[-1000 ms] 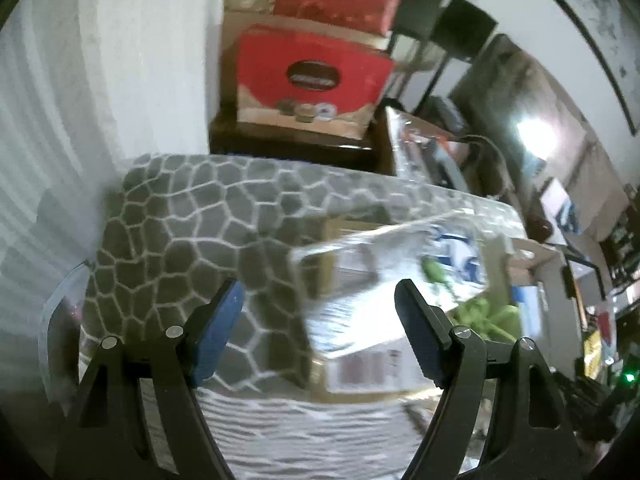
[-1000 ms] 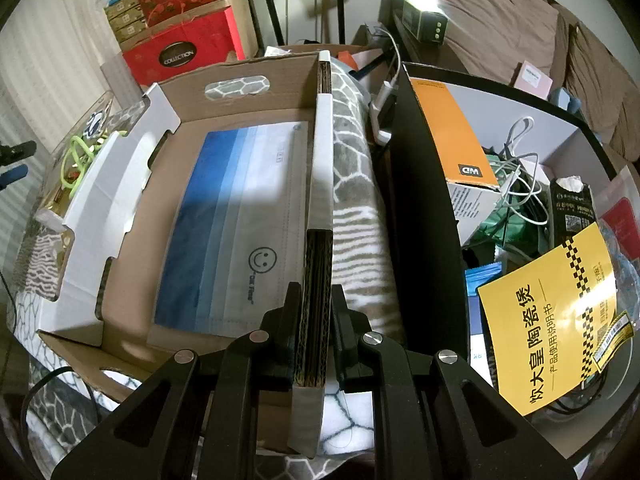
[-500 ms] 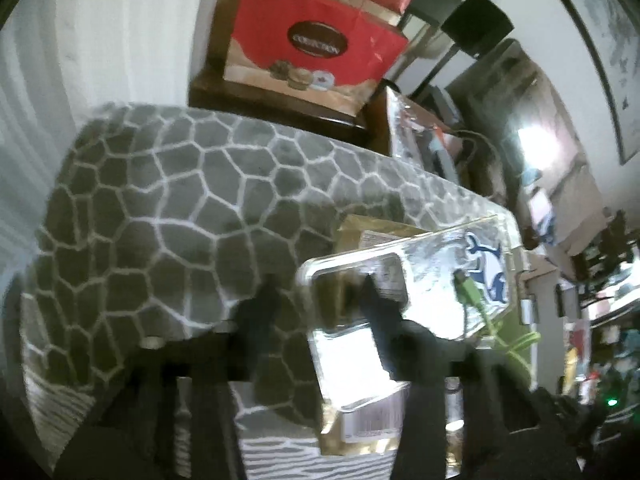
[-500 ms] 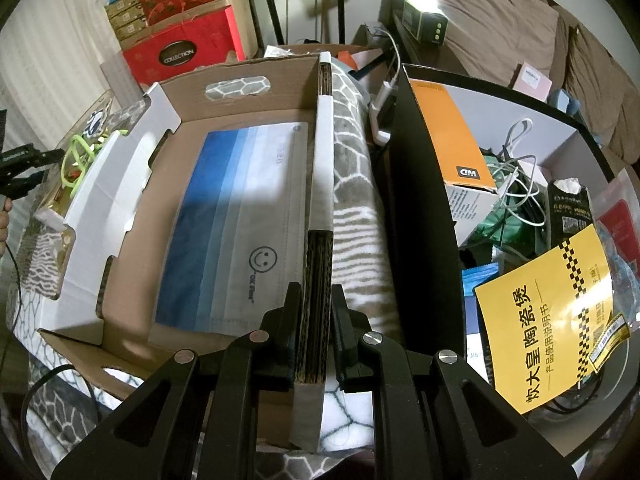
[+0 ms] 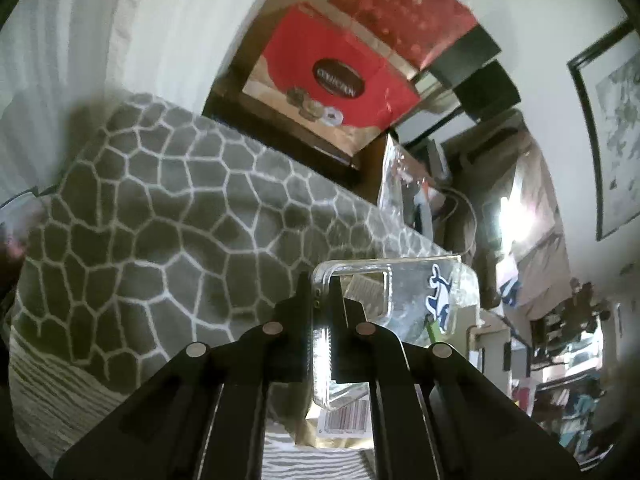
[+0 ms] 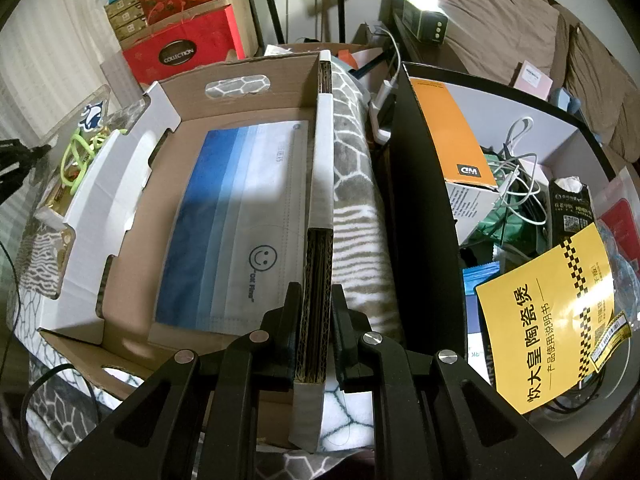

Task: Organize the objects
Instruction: 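Grasp the clear shark-sticker phone case with the left tool and lift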

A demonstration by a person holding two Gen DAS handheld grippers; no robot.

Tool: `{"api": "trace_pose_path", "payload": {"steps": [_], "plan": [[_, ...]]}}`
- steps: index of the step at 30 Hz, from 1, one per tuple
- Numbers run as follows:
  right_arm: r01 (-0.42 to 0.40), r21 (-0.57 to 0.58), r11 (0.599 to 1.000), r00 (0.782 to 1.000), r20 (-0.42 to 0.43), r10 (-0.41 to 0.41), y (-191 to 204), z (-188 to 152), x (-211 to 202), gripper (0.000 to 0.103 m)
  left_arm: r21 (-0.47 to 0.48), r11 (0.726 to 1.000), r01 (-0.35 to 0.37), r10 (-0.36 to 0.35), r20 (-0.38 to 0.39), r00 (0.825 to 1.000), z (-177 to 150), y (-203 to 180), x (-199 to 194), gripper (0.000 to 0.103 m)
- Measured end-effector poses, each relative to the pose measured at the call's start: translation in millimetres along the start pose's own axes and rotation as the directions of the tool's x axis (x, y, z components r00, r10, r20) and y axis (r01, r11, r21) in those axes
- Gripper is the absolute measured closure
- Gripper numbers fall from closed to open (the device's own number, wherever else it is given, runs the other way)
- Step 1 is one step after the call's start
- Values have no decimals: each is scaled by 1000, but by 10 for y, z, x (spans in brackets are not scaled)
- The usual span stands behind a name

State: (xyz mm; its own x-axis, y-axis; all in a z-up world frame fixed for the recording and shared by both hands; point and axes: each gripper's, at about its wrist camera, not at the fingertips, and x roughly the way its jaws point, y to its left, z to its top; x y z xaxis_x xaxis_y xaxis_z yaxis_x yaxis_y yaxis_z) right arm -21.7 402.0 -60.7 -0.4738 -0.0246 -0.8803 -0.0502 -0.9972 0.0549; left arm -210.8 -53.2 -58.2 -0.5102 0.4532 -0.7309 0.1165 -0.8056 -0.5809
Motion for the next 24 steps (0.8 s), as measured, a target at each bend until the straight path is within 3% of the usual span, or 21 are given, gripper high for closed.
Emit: {"api": "trace_pose_path", "payload": {"steps": [13, 18, 24], "plan": [[1, -1, 1000, 1000, 0, -1, -5, 2, 0, 90, -143, 985, 92, -88, 37, 995, 171, 188, -218, 96], [0, 1, 1000, 1000, 1, 0, -10, 2, -3, 90, -177, 974, 138, -139, 8, 990, 142, 241, -230, 96], [1, -1, 1000, 1000, -1, -1, -7, 2, -1, 90, -134, 977, 168, -171, -14, 985, 65, 26, -251, 95]]}}
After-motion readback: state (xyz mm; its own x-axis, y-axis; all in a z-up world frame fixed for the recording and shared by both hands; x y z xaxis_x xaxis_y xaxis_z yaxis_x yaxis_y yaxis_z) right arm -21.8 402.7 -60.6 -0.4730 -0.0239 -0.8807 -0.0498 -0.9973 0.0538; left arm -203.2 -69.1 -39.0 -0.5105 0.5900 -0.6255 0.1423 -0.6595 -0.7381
